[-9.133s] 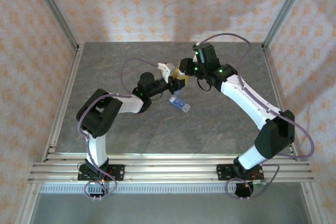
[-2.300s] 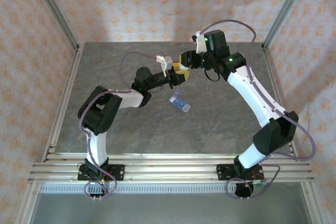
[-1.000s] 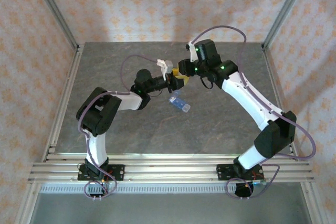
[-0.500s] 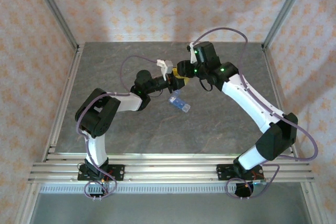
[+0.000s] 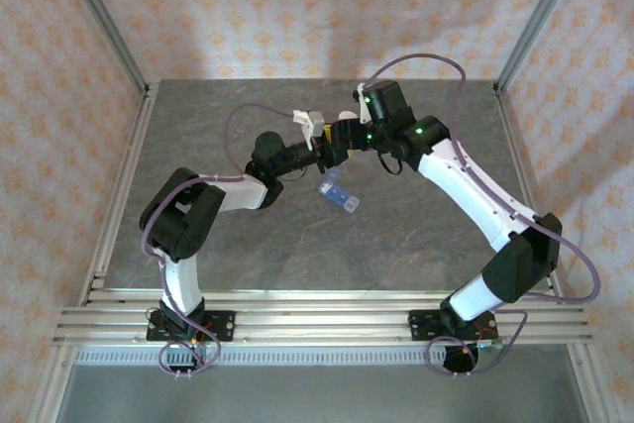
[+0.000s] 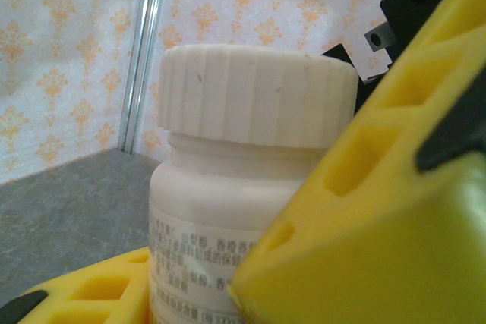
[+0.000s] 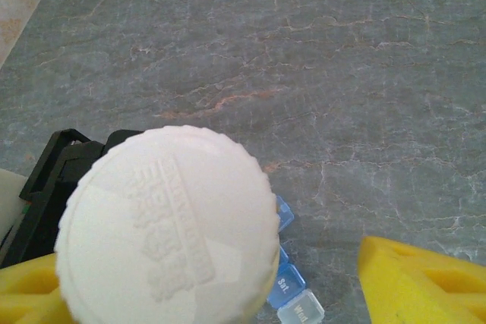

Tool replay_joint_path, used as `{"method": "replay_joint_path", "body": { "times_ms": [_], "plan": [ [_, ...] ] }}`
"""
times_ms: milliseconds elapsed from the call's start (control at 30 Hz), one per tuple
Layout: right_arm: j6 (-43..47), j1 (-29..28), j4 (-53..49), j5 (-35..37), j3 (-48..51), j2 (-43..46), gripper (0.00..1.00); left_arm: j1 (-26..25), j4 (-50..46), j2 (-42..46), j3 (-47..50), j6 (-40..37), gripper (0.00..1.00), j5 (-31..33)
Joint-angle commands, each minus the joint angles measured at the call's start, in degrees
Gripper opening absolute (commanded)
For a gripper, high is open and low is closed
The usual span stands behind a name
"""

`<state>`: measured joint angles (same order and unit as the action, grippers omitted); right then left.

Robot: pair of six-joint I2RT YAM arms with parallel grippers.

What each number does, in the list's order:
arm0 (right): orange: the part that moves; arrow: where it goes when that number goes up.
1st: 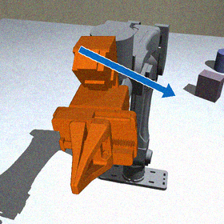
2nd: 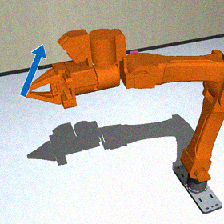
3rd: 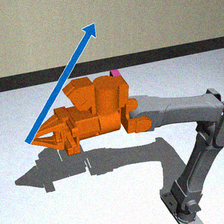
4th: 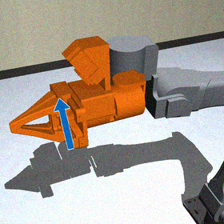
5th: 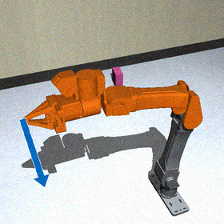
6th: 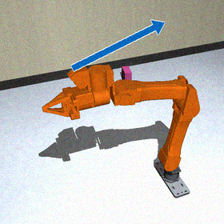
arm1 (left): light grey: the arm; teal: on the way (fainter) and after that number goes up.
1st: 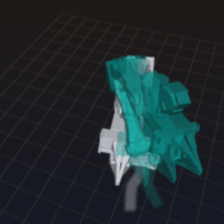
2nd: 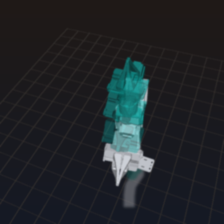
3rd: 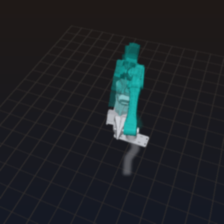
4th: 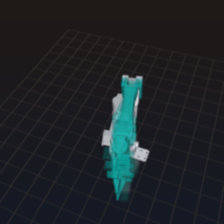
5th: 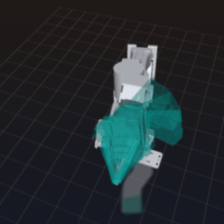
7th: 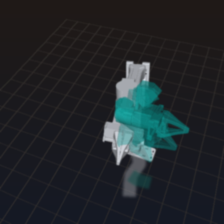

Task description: Sort the pills into containers

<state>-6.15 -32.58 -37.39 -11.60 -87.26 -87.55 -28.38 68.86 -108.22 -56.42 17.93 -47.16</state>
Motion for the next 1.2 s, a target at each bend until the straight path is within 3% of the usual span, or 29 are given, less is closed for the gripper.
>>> {"method": "replay_joint_path", "body": {
  "times_ms": [0, 467, 733, 1167],
  "plan": [
    [2.1, 0.5, -4.4, -2.1, -2.1, 2.1, 0.78, 1.0, 4.1, 1.8, -1.6, -1.1, 0.00, 1.0],
    [1.0, 6.0, -3.7, -13.8, -2.2, 8.9, 0.80, 1.5, 4.2, 1.2, -2.4, -0.9, 0.00, -0.9],
    [-2.1, 10.7, 1.2, -20.9, -6.2, 3.9, 0.77, 1.6, 4.3, 0.7, -3.7, 1.5, 0.00, -4.2],
    [2.6, 11.0, 1.6, -29.7, -11.3, -2.2, 0.74, 1.6, 4.5, -0.2, -6.3, 6.2, 0.00, -8.3]
  ]
}}
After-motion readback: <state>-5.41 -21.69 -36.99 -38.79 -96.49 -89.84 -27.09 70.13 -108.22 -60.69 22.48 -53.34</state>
